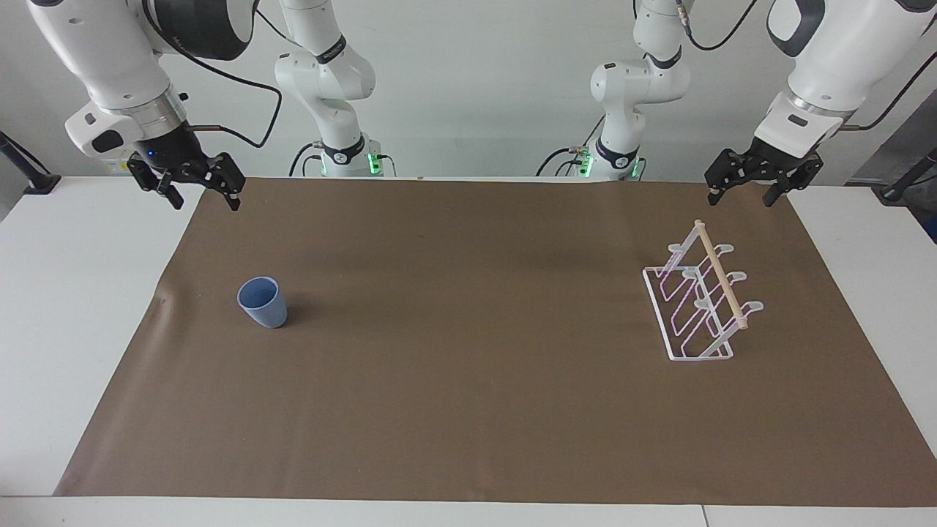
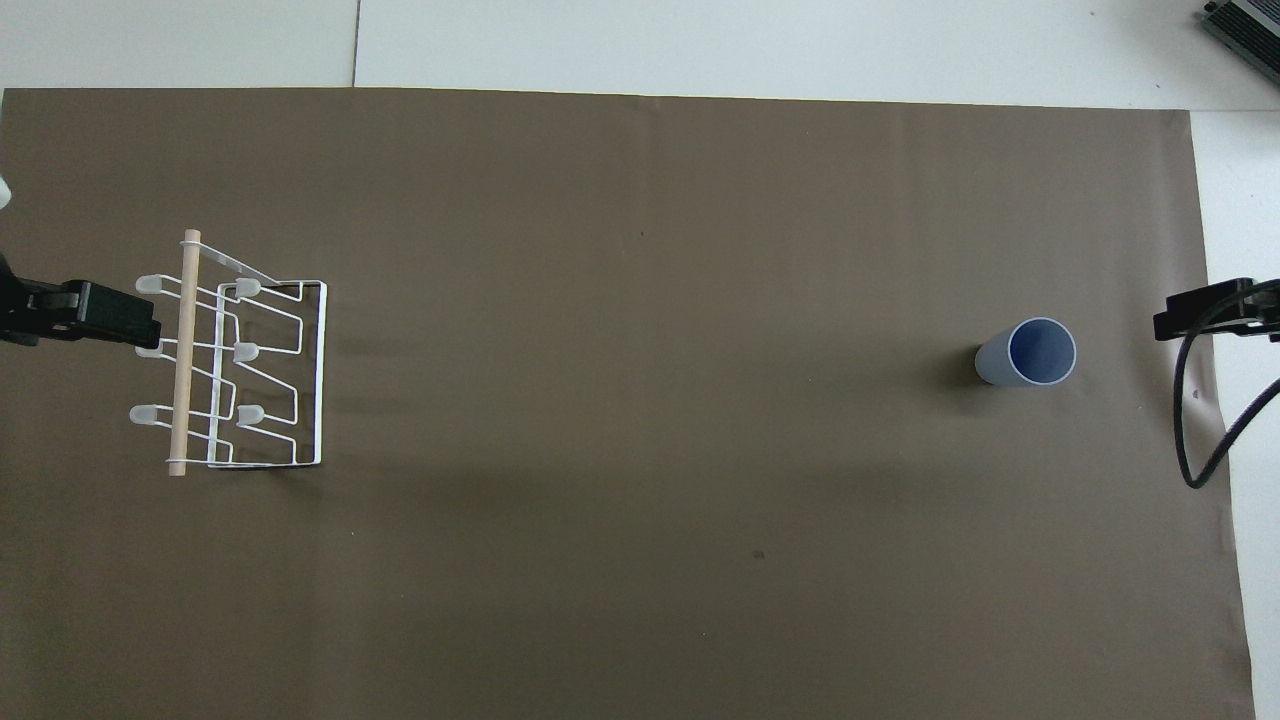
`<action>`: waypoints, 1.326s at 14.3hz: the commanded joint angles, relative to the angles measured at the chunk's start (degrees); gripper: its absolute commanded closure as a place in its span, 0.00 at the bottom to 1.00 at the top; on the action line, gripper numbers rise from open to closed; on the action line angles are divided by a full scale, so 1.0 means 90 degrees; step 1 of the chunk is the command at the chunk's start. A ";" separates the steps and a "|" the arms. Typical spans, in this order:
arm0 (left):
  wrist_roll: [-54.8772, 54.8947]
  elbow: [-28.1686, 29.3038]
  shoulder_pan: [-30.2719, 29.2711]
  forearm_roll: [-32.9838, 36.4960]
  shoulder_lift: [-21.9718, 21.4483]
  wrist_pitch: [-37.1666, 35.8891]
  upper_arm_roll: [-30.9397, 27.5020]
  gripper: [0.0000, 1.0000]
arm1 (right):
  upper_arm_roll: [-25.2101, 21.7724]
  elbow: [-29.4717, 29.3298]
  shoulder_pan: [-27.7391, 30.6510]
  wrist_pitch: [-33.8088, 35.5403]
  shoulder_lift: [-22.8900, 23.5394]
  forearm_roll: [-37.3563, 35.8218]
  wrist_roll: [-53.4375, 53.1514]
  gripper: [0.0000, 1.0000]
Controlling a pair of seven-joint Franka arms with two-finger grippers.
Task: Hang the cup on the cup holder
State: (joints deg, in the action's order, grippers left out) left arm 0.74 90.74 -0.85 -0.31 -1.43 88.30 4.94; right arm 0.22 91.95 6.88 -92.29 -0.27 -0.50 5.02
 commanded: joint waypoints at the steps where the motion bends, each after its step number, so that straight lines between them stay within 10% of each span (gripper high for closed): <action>1: -0.0073 0.0211 -0.0033 -0.0024 -0.0173 0.0131 0.0027 0.00 | 0.0024 0.0193 0.0026 -0.0048 -0.0204 -0.0023 -0.0089 0.00; 13: -0.0073 0.0211 -0.0023 -0.0024 -0.0173 0.0131 0.0027 0.00 | 0.0014 0.0582 0.0085 0.0089 -0.0399 -0.0023 -0.0060 0.00; 19: -0.0082 0.0211 -0.0014 -0.0024 -0.0173 0.0131 0.0027 0.00 | 0.0014 0.1989 0.0065 -0.1405 -0.0819 -0.0023 -0.0060 0.00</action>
State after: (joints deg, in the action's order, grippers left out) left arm 0.73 90.74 -0.84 -0.31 -1.44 88.30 5.06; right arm 0.20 104.69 7.14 -101.61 -4.98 -0.50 5.02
